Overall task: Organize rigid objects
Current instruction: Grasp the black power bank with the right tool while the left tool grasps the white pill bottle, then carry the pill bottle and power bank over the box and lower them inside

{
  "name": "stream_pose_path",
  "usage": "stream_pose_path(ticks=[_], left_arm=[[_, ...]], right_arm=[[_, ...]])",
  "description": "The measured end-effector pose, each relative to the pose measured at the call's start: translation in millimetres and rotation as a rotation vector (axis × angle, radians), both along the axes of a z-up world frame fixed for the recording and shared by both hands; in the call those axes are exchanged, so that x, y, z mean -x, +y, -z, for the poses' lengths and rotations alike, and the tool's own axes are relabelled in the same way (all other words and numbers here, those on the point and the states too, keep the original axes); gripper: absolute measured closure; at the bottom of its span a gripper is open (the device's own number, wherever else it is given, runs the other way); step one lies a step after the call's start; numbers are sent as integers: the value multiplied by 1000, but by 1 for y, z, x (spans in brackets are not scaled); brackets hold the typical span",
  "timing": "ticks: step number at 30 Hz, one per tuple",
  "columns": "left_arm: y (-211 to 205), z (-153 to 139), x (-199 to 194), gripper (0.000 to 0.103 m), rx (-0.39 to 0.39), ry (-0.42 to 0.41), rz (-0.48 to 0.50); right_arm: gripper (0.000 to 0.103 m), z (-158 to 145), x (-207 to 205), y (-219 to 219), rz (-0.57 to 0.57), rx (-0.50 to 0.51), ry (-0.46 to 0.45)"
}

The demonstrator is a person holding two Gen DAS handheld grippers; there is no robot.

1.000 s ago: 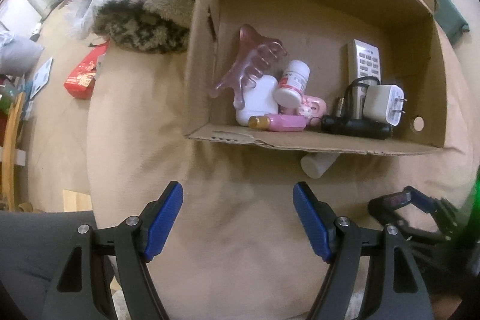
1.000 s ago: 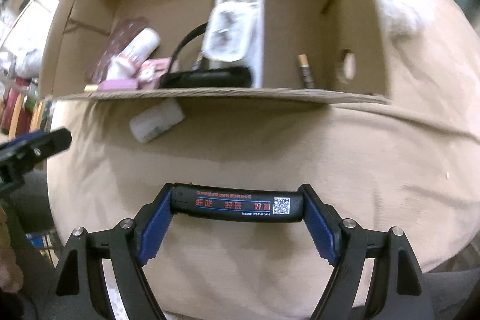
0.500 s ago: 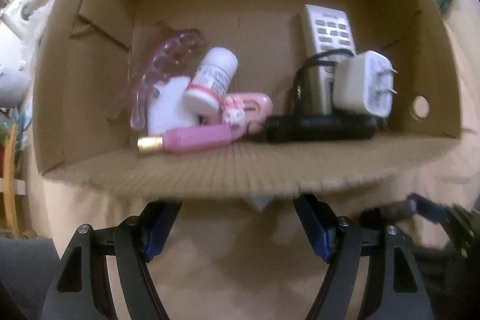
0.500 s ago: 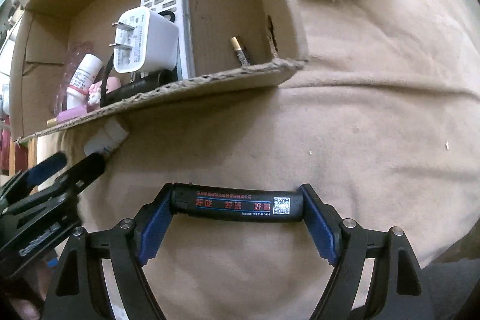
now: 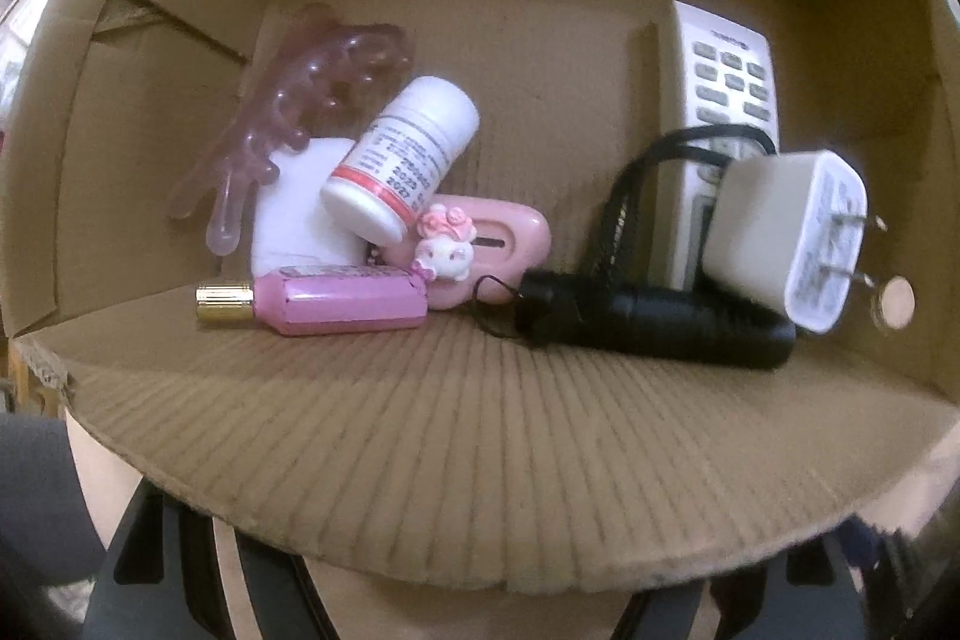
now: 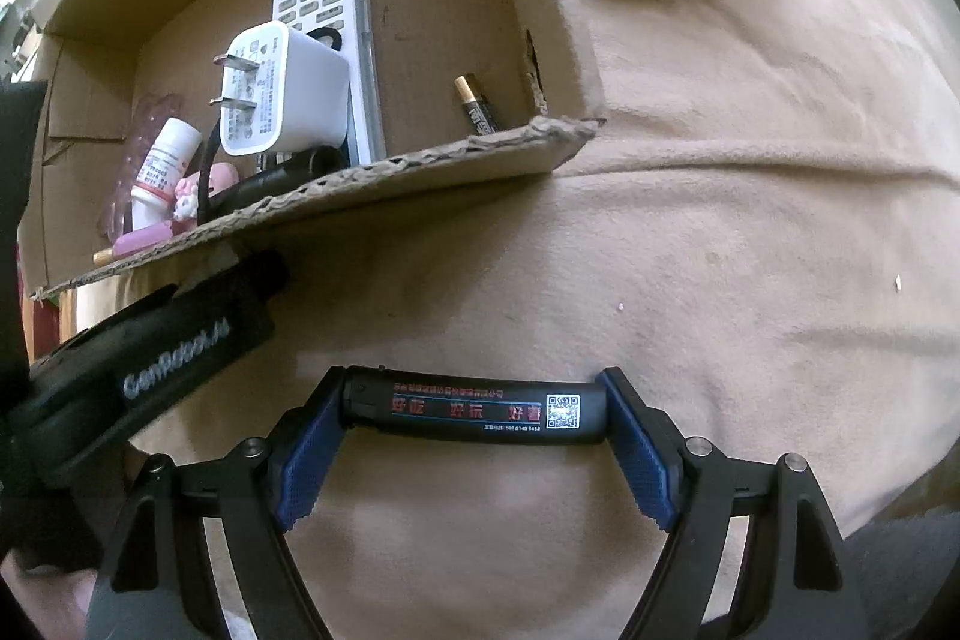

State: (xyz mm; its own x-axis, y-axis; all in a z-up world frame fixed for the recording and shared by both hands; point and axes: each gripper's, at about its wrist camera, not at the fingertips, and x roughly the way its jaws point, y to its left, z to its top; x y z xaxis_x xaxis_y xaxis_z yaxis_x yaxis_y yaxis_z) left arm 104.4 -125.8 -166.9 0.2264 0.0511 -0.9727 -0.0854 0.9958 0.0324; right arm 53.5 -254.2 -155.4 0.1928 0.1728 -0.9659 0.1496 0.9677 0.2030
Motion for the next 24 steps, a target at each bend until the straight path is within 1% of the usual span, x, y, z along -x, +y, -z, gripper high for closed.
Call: stream_pose_path(ticks=[1,2,3,9,10,15,17,18,20,24], left_arm=[[1,-1,-1,38,-1,0,-13],[2,-1,-3,50,1,-1,-21],[2,-1,-3,55,3,0,-25],[8,-3,-2,55,19,-4,-20],[17,-3,-2,55,19,-3,-18],[27,-7,6,55,-1,-1,-6],[36,-10,14,55,-19,-5,6],[47,-8,24,55,-30,-5,10],[59,-12,31,55,-40,-7,0],[86,-19,44,55,-56,-7,-15]], right_arm=[[17,1,0,0,1,0,0],[17,0,0,0,0,1,1],[17,2,1,0,1,2,0],[17,0,1,2,-3,2,-4],[17,0,1,3,-5,1,-5],[17,-4,2,4,-10,-1,-15],[17,-6,3,6,-15,1,-23],[17,-7,4,7,-17,-3,-28],[17,-10,5,12,-29,-13,-42],[17,-21,8,27,-74,23,-81]])
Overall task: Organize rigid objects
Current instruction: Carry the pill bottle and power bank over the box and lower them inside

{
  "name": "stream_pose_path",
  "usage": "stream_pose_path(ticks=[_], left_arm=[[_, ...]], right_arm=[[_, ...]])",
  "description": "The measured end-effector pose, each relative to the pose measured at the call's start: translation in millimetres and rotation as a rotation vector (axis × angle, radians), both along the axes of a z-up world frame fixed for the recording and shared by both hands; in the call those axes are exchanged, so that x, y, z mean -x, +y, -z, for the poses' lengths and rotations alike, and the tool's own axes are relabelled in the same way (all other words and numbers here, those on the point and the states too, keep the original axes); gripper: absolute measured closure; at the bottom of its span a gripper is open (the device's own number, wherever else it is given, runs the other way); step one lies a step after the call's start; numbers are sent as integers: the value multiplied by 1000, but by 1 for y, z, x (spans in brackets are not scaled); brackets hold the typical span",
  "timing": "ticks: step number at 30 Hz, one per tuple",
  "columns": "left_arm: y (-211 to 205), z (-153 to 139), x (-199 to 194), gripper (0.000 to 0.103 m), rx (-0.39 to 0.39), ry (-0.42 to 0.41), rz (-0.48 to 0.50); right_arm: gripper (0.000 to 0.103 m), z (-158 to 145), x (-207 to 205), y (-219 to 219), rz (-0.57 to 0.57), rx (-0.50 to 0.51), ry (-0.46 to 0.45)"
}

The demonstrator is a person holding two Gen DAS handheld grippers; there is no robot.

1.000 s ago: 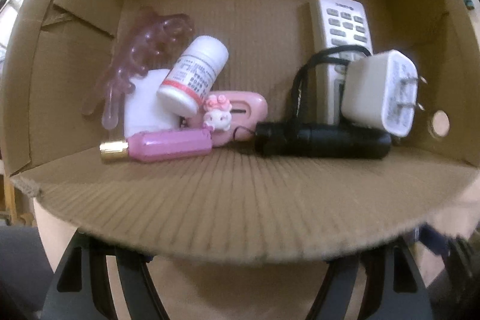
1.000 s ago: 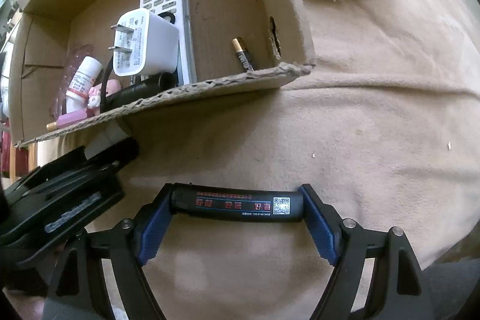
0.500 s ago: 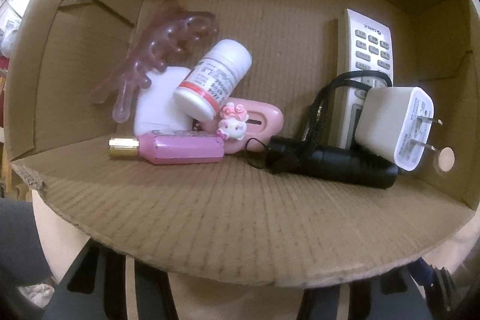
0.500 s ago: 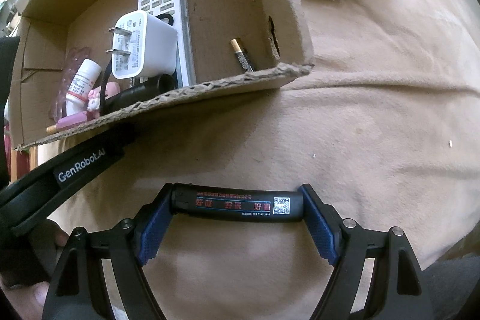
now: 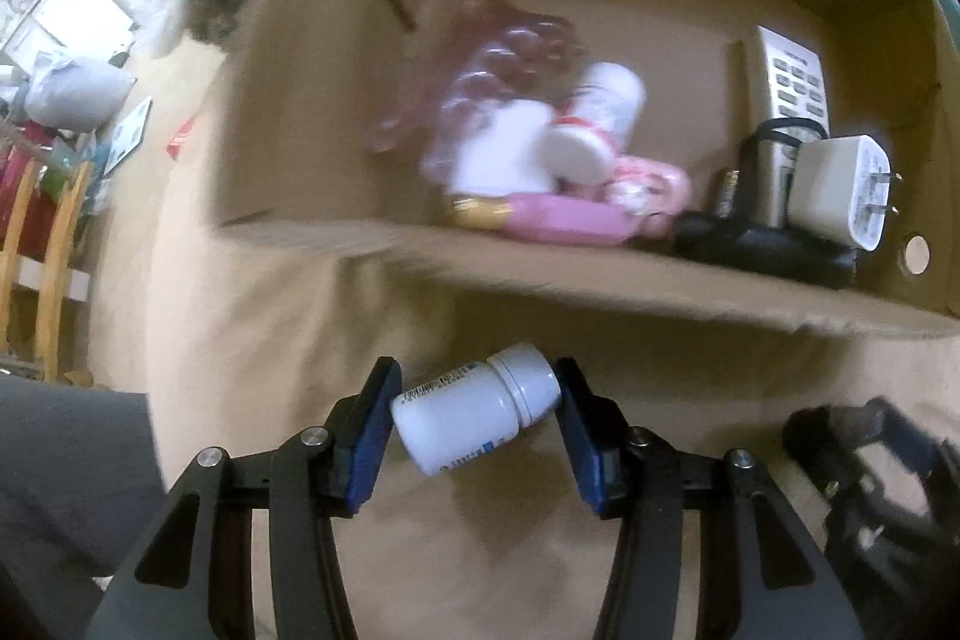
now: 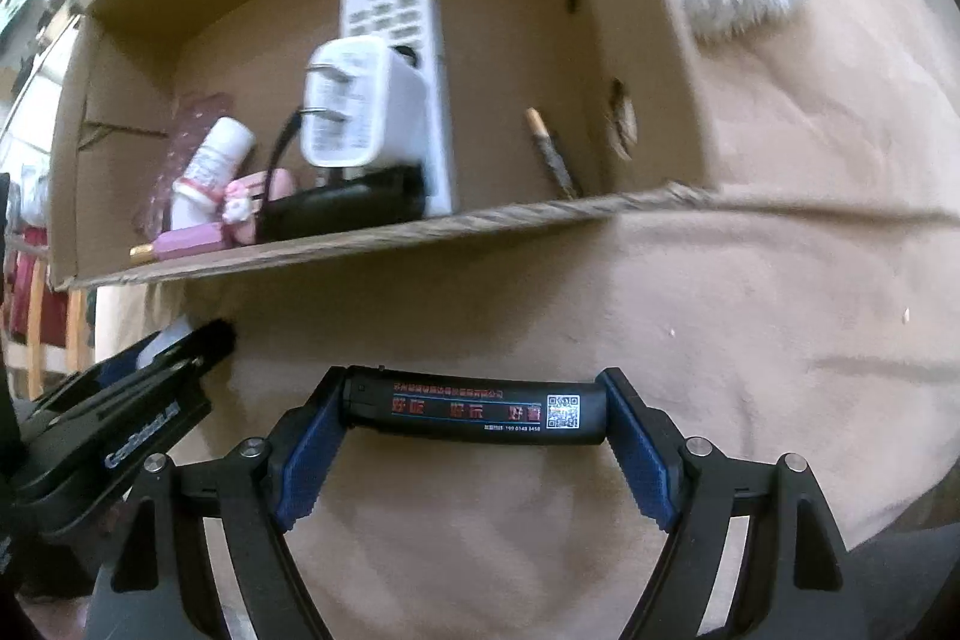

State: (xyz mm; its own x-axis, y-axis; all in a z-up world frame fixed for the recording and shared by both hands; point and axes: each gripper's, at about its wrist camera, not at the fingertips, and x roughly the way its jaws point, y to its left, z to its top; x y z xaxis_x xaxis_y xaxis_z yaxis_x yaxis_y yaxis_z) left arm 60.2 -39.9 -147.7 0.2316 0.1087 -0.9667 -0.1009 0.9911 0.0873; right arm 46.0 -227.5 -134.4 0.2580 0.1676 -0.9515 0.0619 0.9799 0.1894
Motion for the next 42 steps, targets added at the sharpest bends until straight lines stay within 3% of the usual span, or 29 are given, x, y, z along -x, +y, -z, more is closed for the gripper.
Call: stream_pose_path(ticks=[6,13,24,26,34,42], left_arm=[[40,-23,14,55,20,-13,-26],[57,-90,32,55,42,-151,-36],[40,-172,1,55,91,-352,29],[32,-168,-10,55,114,-371,52],[11,-157,-46,55,84,-374,137],[-7,-116,-79,55,114,-267,205]], right_arm=[[17,-15,10,19,-62,42,-59],[17,-49,28,29,-85,42,-164],[17,-117,13,17,-87,-50,-313],[17,-126,2,17,-95,-51,-335],[17,-140,-39,13,-128,-66,-372],[16,-107,-72,3,-107,-78,-342]])
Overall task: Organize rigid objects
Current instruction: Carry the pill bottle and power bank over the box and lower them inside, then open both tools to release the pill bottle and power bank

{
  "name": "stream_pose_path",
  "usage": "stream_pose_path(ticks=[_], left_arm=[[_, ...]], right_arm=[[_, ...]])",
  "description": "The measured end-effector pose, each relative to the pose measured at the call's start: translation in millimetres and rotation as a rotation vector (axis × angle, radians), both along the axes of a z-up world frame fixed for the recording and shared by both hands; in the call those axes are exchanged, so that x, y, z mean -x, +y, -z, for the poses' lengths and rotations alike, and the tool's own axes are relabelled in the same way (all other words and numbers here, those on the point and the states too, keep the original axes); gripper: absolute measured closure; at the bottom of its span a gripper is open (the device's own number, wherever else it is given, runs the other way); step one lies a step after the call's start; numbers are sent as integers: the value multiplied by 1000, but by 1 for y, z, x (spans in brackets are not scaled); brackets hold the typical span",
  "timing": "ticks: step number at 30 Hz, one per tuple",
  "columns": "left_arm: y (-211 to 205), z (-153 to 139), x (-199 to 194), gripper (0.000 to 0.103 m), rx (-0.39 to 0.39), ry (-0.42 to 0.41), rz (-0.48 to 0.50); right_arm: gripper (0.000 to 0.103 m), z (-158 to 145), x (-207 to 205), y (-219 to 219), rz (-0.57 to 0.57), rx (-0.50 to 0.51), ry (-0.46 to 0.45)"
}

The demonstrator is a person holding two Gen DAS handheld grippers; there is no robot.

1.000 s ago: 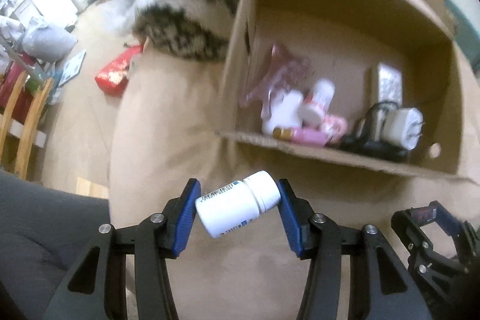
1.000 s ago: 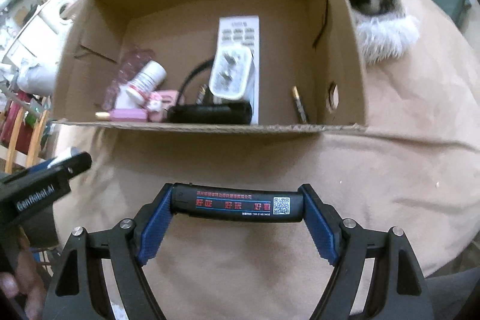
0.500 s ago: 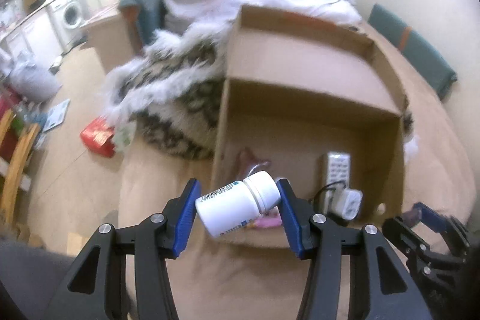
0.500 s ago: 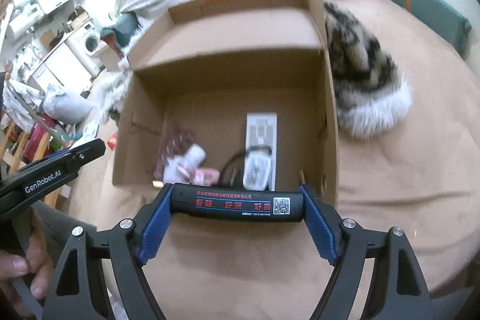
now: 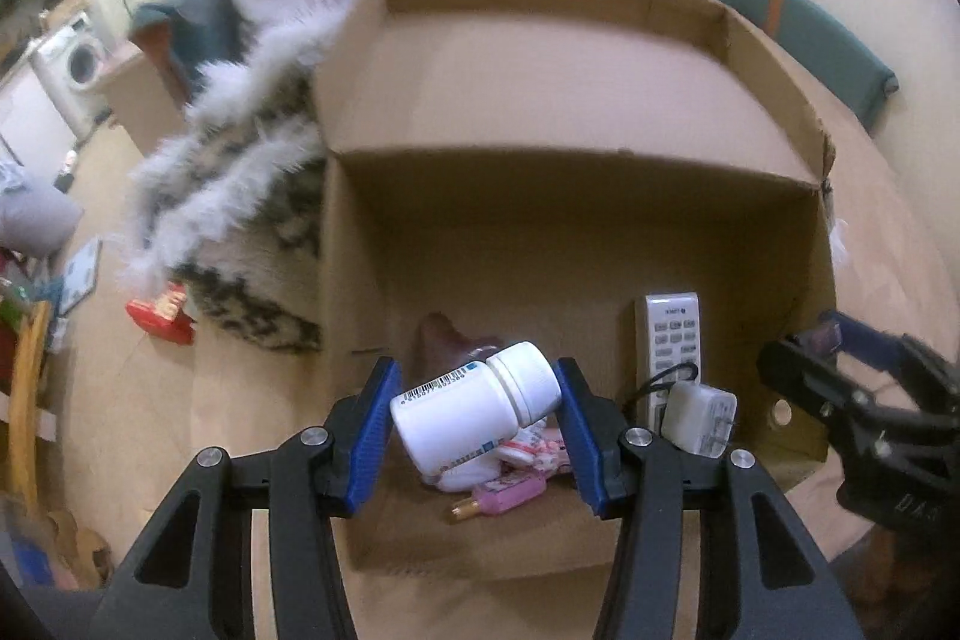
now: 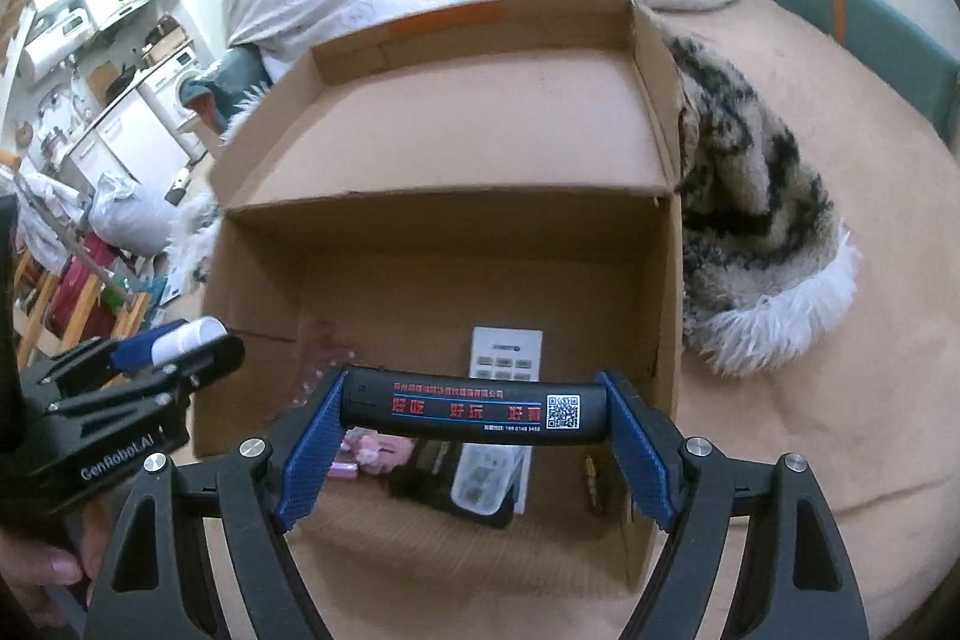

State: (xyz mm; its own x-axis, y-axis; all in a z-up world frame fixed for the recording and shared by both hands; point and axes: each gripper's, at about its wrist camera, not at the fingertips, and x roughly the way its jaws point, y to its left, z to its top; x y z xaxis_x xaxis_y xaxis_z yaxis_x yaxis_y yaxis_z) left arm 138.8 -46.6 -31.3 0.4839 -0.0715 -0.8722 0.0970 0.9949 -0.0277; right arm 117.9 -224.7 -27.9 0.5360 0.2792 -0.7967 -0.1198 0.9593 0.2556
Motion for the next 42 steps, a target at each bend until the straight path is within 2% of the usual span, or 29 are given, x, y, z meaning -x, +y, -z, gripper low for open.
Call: stream_pose_path(ticks=[4,10,15,21,22,24,26,27,33,35,42], left_arm=[[-2,14,-10,55,11,5,-3],[-5,32,-12,55,4,27,31],[-4,39,-16,55,9,45,15],[-3,43,-15,55,19,48,6],[-3,44,-15,54,29,56,6],[-4,44,-14,47,30,60,7],[-4,42,-11,32,23,50,4],[-4,41,-11,30,15,50,-2],[-2,41,-13,30,13,69,-10],[0,42,-14,30,34,81,-16],[8,39,-14,30,75,83,-36]], right_arm=[[16,16,-7,-3,13,18,31],[16,24,-16,4,-20,48,44],[16,30,-23,8,-38,30,70],[17,41,-28,20,-60,94,100],[17,42,-28,21,-62,99,99],[17,42,-29,23,-62,104,97],[17,42,-31,25,-59,97,95],[17,42,-31,26,-57,92,94],[14,38,-31,17,-46,20,85],[0,37,-30,16,-41,-3,80],[0,33,-28,7,-23,-37,63]])
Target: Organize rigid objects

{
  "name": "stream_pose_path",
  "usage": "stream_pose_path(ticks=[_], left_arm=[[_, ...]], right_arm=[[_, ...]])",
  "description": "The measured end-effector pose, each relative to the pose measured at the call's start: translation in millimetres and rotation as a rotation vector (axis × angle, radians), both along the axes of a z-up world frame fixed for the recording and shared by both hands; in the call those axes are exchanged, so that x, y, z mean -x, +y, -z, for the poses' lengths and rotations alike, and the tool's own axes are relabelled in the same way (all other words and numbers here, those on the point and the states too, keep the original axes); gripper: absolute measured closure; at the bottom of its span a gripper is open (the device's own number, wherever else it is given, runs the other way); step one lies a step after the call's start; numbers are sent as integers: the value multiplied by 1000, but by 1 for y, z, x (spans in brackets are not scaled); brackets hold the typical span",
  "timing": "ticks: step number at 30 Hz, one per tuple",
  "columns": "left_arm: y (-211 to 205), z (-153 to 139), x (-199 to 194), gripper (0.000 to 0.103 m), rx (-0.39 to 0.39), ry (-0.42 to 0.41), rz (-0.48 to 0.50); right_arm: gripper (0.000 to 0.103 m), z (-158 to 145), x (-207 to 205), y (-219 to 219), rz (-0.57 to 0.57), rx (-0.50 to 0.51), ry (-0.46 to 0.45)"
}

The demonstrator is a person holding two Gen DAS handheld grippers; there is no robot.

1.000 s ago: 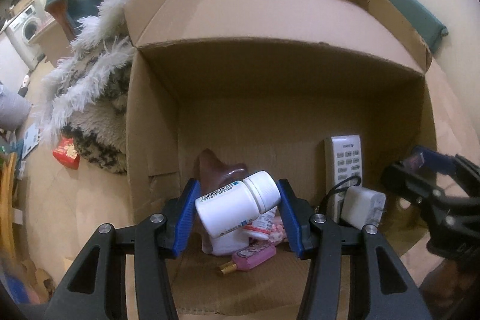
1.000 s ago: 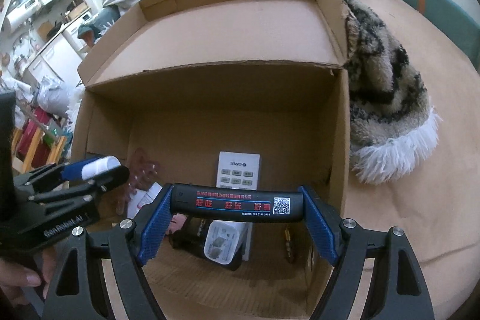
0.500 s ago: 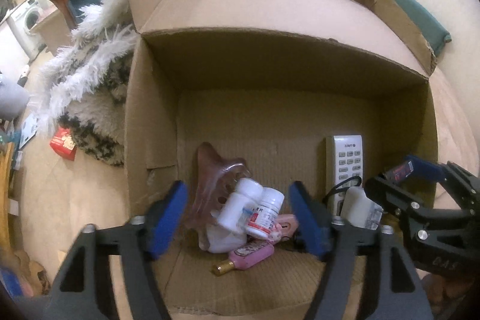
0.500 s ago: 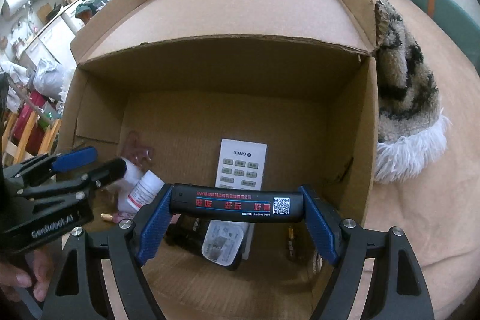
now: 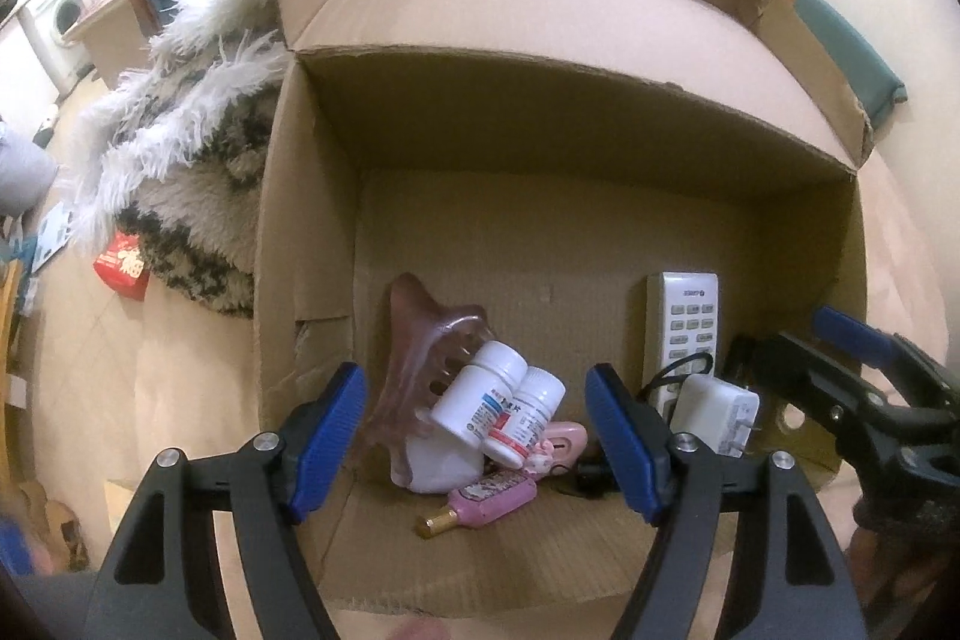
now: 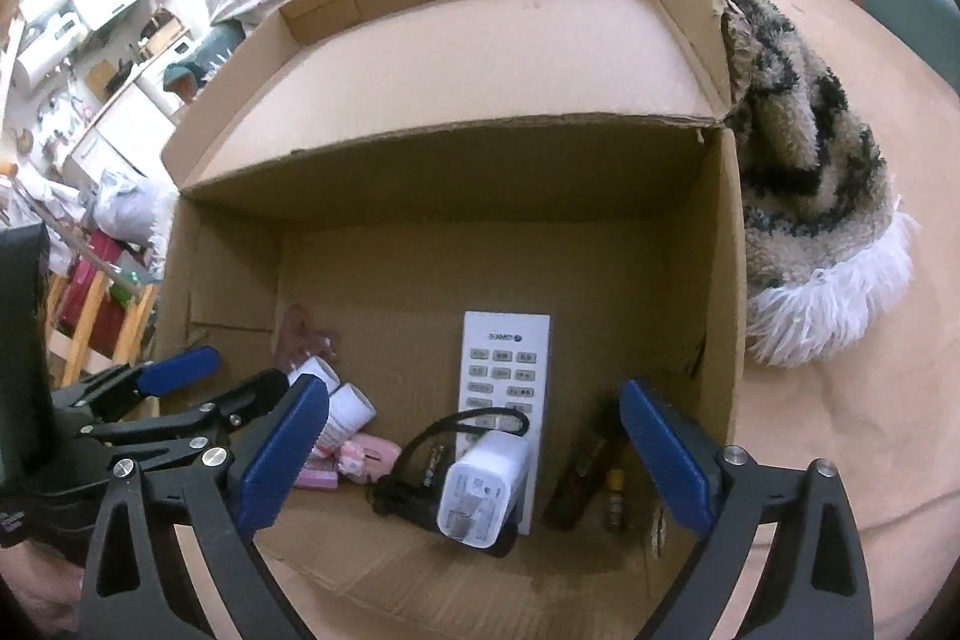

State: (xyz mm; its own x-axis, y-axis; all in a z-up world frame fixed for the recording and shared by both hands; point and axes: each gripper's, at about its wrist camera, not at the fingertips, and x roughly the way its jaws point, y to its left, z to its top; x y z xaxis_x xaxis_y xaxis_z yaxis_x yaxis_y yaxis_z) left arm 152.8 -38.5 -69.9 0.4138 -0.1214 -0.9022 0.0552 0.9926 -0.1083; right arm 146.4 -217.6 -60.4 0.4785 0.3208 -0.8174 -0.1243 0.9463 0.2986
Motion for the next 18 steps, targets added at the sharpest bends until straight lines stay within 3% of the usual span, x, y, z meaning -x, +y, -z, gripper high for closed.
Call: stream_pose_path(ticks=[6,9,12,14,18], left_arm=[[16,0,4,30,76,57,-42],[15,-6,9,17,78,52,-36],[8,-16,17,14,103,84,-33],[9,-24,20,6,111,79,-39],[20,-47,30,1,124,44,-53]], right_arm=[[0,-6,5,-5,26,-5,-15],[0,-9,10,-5,26,-2,-19],[0,-5,17,-13,60,-68,13],[0,-4,22,-20,92,-114,35],[0,-19,35,-23,114,-90,-2]])
